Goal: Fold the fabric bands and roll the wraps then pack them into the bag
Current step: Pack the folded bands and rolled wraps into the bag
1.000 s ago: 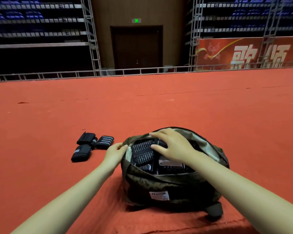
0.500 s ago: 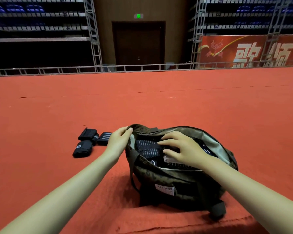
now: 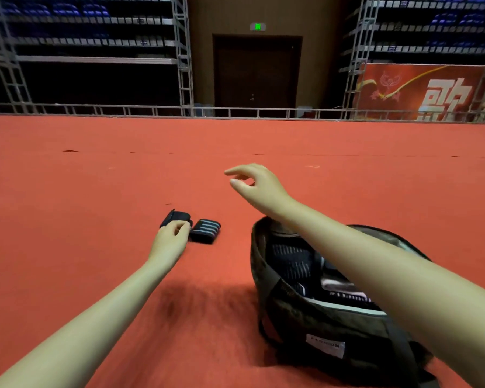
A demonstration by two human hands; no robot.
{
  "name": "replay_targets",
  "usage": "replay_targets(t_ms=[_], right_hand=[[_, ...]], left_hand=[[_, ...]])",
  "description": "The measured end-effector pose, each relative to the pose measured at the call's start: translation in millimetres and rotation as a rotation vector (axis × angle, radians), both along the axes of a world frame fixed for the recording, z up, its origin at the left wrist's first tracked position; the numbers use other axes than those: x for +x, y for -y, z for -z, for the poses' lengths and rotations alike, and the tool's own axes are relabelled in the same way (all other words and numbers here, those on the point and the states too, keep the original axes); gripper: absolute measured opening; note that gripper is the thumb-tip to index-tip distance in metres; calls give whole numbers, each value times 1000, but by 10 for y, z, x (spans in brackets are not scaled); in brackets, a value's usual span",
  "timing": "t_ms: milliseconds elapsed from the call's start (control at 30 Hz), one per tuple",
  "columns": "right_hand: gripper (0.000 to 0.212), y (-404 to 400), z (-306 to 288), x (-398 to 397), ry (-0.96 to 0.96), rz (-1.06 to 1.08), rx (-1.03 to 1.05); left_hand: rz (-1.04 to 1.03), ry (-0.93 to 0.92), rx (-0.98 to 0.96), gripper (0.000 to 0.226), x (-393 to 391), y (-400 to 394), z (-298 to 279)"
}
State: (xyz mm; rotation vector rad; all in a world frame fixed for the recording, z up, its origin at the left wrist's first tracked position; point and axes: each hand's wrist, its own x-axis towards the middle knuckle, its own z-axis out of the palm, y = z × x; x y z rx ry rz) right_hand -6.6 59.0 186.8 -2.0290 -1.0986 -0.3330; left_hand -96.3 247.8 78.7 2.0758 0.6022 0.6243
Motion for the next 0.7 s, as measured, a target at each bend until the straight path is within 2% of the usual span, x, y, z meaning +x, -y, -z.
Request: replay_targets(t_ms=[200,333,467,567,633,700], right_hand=[[33,-1233,256,659,-305,114,-269],[34,-1750,716,1100,-255,209,-464],[44,-1938,1399,1440,-273,285,-655],[50,-1949,1782,1492,-332,247,-726],[56,-1933,1847,1499,-368,261,-690],[55,-1893,1829,1528,-532,279,-633]], left_hand=[[-198,-125,-3,38,190,-966,480],[-233,-243,-3,48,489,-1334,853],[-193,-305,22,58,718,-1362,1179],[-228,-184,65,58,703,-1308,1307],[-200,-82,-9,58,660,-1282,1292],[-154,-4,-102,60,600,-1255,1238]])
